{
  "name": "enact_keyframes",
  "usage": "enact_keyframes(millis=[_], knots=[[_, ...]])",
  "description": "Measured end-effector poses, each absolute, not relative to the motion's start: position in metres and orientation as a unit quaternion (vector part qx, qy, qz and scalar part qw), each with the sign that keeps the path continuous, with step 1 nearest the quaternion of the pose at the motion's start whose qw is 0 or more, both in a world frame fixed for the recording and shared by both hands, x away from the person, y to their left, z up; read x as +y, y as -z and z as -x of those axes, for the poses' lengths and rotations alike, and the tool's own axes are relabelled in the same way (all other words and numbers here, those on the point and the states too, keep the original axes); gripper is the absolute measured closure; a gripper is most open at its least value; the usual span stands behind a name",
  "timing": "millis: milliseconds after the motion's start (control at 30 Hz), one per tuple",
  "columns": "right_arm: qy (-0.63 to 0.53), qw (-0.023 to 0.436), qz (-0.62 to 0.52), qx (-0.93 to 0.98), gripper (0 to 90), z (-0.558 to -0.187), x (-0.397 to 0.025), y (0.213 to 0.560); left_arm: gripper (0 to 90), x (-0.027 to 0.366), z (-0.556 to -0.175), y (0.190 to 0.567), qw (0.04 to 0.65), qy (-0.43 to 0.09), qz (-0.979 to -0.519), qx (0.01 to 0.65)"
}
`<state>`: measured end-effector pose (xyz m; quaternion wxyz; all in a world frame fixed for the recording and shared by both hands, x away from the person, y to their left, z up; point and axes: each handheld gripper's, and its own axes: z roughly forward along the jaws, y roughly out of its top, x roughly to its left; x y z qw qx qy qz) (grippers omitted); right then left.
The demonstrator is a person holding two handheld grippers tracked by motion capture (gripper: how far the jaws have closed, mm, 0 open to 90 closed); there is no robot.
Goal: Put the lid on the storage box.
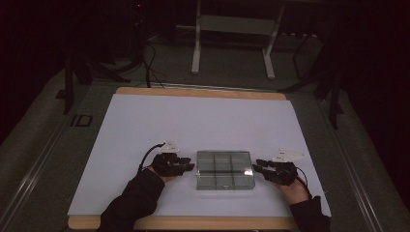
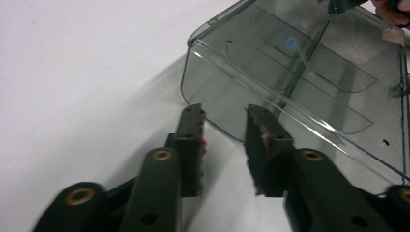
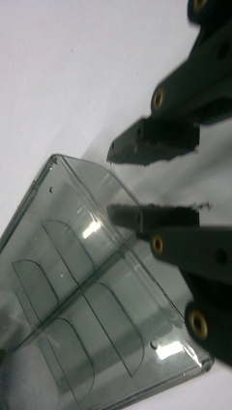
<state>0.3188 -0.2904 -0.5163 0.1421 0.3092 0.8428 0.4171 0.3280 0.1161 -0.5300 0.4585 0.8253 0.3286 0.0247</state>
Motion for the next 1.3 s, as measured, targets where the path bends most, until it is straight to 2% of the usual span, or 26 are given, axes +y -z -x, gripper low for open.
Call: enact_keyframes(millis=[133,200,333,467,533,600,800,1067,1300], knots=[[-0.421,0.147,-0.316,0.838,54.5,-0.319,-0.292,0.515,61.5,0.123,-0.332,0.531,0.469,-0.014,-0.816,0.338],[-0.424,0.148,-0.314,0.836,46.5,-0.319,-0.292,0.514,54.4,0.124,-0.332,0.53,0.471,-0.015,-0.814,0.34],[-0.424,0.156,-0.319,0.833,37.1,-0.32,-0.292,0.513,48.9,0.127,-0.332,0.527,0.482,-0.013,-0.808,0.339],[-0.43,0.155,-0.326,0.827,32.5,-0.321,-0.294,0.512,44.4,0.129,-0.332,0.527,0.481,-0.004,-0.809,0.337],[-0.434,0.159,-0.329,0.824,26.4,-0.321,-0.295,0.51,26.5,0.129,-0.331,0.527,0.48,-0.009,-0.812,0.332],[-0.431,0.165,-0.329,0.824,20.3,-0.321,-0.295,0.51,16.8,0.128,-0.33,0.527,0.48,-0.017,-0.812,0.331],[-0.438,0.164,-0.325,0.822,16.4,-0.321,-0.297,0.509,4.6,0.128,-0.331,0.526,0.475,-0.024,-0.814,0.333],[-0.435,0.171,-0.336,0.818,16.4,-0.323,-0.301,0.51,4.6,0.125,-0.325,0.526,0.462,-0.05,-0.821,0.331],[-0.429,0.179,-0.339,0.818,15.9,-0.321,-0.304,0.511,5.8,0.127,-0.322,0.527,0.471,-0.051,-0.82,0.319]])
